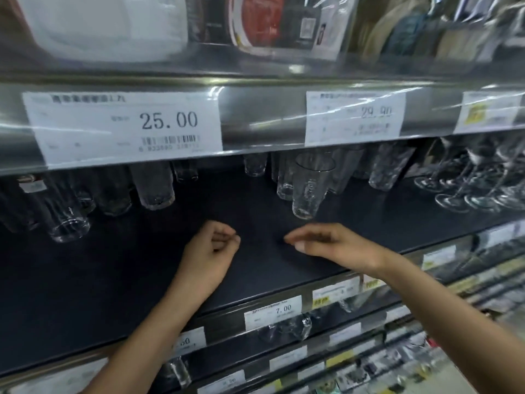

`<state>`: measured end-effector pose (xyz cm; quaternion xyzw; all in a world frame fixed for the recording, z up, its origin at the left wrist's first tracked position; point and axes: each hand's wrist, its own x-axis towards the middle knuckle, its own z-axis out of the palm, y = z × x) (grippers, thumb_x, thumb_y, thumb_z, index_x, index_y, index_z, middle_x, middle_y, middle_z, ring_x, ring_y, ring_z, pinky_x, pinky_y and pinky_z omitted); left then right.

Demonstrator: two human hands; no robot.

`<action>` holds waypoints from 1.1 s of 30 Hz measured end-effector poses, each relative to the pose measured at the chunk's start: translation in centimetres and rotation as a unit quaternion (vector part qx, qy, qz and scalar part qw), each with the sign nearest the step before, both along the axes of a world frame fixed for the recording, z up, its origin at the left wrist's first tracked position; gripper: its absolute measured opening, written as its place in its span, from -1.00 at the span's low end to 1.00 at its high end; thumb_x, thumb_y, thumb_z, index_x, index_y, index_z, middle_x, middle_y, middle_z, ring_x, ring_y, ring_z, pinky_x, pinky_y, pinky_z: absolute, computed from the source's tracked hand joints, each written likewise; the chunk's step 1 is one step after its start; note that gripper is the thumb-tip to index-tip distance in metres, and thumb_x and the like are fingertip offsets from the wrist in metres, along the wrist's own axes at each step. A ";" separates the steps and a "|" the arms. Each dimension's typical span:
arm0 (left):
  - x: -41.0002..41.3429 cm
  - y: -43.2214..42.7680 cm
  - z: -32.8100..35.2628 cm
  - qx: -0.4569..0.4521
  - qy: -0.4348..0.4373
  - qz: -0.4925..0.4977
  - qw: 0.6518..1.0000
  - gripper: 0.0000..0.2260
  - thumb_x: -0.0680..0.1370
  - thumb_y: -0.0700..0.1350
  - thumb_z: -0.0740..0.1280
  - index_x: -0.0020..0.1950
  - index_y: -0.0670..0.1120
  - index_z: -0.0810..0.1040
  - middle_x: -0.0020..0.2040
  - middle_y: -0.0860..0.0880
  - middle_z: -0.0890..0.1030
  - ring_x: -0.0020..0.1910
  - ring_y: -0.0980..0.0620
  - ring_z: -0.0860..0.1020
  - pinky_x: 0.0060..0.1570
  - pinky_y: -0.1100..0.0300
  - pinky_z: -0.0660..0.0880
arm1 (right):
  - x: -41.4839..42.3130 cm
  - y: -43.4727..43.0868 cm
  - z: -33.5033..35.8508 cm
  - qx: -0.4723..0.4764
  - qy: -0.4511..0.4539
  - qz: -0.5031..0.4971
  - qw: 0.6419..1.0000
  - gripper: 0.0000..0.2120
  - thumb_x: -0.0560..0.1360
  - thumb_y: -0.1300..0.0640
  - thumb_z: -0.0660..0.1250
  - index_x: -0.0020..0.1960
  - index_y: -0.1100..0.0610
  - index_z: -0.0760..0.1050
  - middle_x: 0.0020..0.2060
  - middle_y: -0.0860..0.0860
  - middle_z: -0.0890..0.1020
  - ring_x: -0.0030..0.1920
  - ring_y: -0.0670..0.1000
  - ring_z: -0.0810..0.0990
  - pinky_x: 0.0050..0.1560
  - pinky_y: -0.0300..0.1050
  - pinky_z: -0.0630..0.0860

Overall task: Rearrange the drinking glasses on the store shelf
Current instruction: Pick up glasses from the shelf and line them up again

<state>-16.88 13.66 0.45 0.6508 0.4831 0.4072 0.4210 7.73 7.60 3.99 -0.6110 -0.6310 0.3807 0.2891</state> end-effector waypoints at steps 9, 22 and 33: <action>5.0 -3.6 1.7 -0.036 -0.084 -0.043 0.995 -0.91 0.54 -0.16 0.42 0.01 -0.01 0.58 -0.03 0.00 0.66 0.00 0.10 0.63 0.09 0.12 0.57 | 7.3 -6.7 -0.7 0.084 0.063 -0.205 0.973 -0.85 0.55 0.20 0.39 0.09 0.07 0.65 -0.02 -0.09 0.73 0.04 -0.19 0.66 0.02 -0.38 0.50; 19.1 0.2 0.1 -0.049 -0.005 0.091 0.995 -0.19 0.41 -0.01 0.56 0.52 -0.12 0.22 0.29 0.05 0.39 0.25 0.10 0.41 0.29 0.14 0.39 | 23.0 -2.0 -1.2 0.055 0.038 -0.311 0.948 -0.59 0.50 0.01 0.46 0.30 0.08 0.51 0.14 -0.02 0.63 0.12 -0.02 0.56 0.09 -0.17 0.39; 24.9 3.6 -0.3 0.024 -0.023 0.240 0.970 -0.21 0.35 -0.08 0.62 0.42 -0.16 0.23 0.36 -0.06 0.37 0.33 0.02 0.42 0.32 0.23 0.36 | 28.4 8.7 -3.0 0.092 0.101 -0.270 0.953 -0.26 0.35 -0.09 0.57 0.38 0.09 0.30 0.14 -0.07 0.56 0.14 0.00 0.55 0.26 -0.02 0.48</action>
